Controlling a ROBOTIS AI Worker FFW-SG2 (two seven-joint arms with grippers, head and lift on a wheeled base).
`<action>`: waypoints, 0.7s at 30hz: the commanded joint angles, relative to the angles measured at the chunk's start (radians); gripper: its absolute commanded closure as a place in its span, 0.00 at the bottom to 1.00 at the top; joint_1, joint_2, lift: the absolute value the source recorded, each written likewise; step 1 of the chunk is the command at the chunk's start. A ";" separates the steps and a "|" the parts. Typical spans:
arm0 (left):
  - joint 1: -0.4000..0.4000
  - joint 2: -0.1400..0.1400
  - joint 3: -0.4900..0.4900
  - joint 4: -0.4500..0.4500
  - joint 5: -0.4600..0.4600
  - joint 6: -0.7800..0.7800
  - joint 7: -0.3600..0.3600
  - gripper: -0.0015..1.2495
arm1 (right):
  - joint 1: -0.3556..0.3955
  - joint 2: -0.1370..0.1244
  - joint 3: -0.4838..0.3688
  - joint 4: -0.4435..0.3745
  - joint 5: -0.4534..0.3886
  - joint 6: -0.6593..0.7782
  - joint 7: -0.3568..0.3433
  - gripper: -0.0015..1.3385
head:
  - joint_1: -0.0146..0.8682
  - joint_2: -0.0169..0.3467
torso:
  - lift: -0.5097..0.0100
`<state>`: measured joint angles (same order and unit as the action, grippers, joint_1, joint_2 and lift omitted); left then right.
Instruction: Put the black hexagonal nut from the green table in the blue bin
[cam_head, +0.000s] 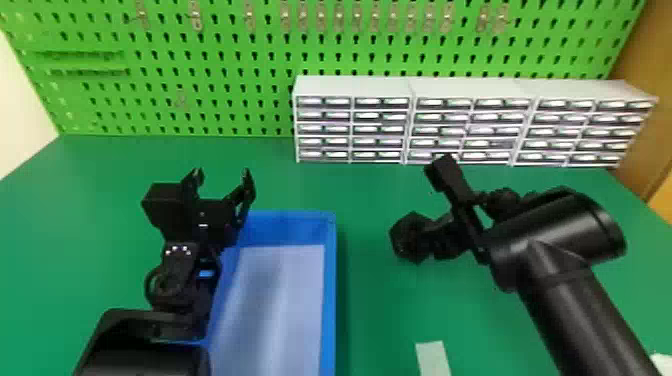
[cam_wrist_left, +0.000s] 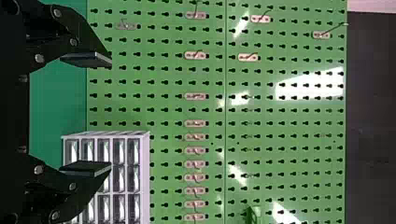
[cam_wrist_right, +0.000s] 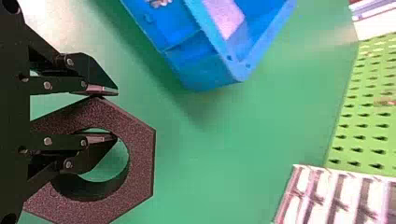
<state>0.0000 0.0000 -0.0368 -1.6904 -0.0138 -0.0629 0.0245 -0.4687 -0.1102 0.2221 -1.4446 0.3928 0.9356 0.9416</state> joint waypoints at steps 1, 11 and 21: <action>0.000 -0.003 0.000 0.002 0.000 0.000 0.002 0.37 | 0.010 0.001 -0.041 -0.062 -0.031 -0.001 -0.029 0.81 | 0.76 0.20 | 0.80; 0.000 -0.003 -0.002 0.005 -0.002 0.000 0.000 0.37 | 0.038 0.000 -0.109 -0.177 -0.123 -0.015 -0.119 0.81 | 0.76 0.20 | 0.80; 0.002 -0.003 -0.003 0.005 -0.002 0.000 0.000 0.37 | 0.076 0.001 -0.159 -0.280 -0.256 -0.070 -0.254 0.81 | 0.76 0.20 | 0.80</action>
<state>0.0001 0.0000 -0.0385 -1.6859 -0.0154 -0.0628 0.0250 -0.4084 -0.1092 0.0820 -1.6827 0.1856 0.8882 0.7200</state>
